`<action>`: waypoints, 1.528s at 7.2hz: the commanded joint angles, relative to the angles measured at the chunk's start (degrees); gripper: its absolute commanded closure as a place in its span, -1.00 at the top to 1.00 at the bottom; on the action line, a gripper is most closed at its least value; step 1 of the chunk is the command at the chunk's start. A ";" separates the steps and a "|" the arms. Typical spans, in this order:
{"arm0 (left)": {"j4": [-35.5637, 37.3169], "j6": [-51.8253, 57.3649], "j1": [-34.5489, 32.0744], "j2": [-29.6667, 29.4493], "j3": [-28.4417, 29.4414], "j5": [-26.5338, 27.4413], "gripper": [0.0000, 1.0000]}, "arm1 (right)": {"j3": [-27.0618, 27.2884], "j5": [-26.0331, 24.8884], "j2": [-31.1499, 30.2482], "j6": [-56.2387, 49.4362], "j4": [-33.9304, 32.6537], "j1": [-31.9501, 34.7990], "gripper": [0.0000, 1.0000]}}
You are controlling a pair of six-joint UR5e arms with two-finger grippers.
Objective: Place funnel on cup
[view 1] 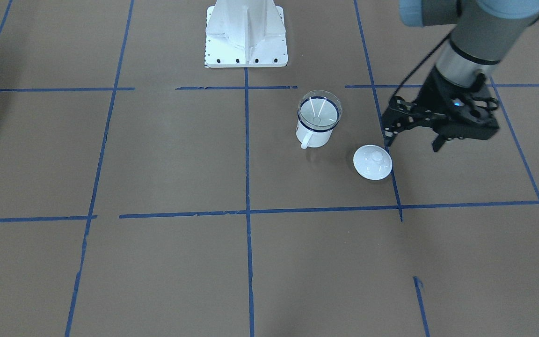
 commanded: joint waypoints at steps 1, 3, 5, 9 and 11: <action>-0.15 27.16 -14.82 7.23 9.75 -6.11 1.00 | 0.00 0.00 0.00 0.00 0.00 0.00 1.00; -6.16 32.78 -20.47 18.37 10.05 -6.74 1.00 | 0.00 0.00 0.00 0.00 0.00 0.00 1.00; -8.15 37.20 -27.14 23.95 12.15 -6.91 1.00 | 0.00 0.00 0.00 0.00 0.00 0.00 1.00; -8.33 38.35 -28.94 31.01 12.77 -11.39 1.00 | 0.00 0.00 0.00 0.00 0.00 0.00 1.00; -8.06 38.25 -28.85 30.83 12.51 -11.57 1.00 | 0.00 0.00 0.00 0.00 0.00 0.00 1.00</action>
